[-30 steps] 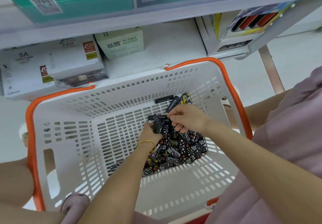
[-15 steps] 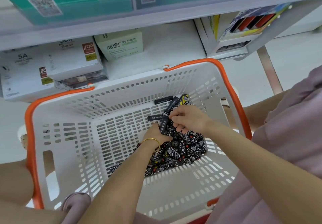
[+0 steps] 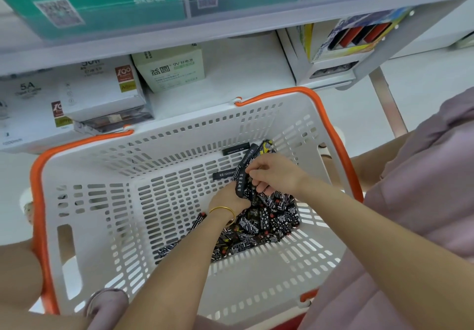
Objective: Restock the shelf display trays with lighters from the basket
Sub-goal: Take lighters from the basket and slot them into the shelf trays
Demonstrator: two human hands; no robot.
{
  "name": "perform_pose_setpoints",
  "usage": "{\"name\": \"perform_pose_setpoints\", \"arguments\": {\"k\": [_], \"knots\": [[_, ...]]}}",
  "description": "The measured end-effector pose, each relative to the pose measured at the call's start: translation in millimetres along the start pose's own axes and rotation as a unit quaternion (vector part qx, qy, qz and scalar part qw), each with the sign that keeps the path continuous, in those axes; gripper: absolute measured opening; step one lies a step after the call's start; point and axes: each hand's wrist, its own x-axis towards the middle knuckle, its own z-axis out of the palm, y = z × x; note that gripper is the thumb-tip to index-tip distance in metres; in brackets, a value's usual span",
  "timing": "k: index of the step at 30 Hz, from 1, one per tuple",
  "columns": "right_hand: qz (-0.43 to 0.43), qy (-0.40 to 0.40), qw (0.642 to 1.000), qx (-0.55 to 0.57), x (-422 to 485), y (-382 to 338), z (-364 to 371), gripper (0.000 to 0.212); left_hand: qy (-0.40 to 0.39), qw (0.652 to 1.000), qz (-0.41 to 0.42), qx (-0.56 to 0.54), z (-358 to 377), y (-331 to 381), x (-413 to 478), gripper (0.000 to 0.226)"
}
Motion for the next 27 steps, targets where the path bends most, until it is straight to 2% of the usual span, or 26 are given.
{"name": "perform_pose_setpoints", "arguments": {"k": [5, 9, 13, 17, 20, 25, 27], "knots": [[-0.009, 0.012, 1.0, 0.002, 0, -5, -4, 0.02, 0.016, 0.994, 0.014, -0.103, -13, -1, -7, 0.024], [-0.019, 0.037, 0.999, -0.003, -1, -10, -9, 0.02, 0.029, 0.991, 0.037, -0.127, -29, 1, -24, 0.028], [-0.031, 0.073, 0.996, -0.027, 1, -14, -6, 0.031, 0.051, 0.99, 0.069, -0.111, -48, 13, -50, 0.03], [-0.057, 0.038, 0.998, -0.007, -7, -26, 1, 0.04, 0.068, 0.99, 0.104, -0.063, -67, 35, -81, 0.029], [-0.128, 0.045, 0.991, 0.017, -24, -43, 0, 0.029, 0.073, 0.987, 0.119, -0.076, -84, 51, -110, 0.035], [-0.207, 0.014, 0.966, 0.153, -62, -75, -21, 0.007, 0.106, 0.978, 0.125, -0.132, -118, 71, -162, 0.032], [-0.24, 0.009, 0.951, 0.193, -79, -86, -33, 0.009, 0.113, 0.971, 0.136, -0.163, -133, 82, -182, 0.036]]}}
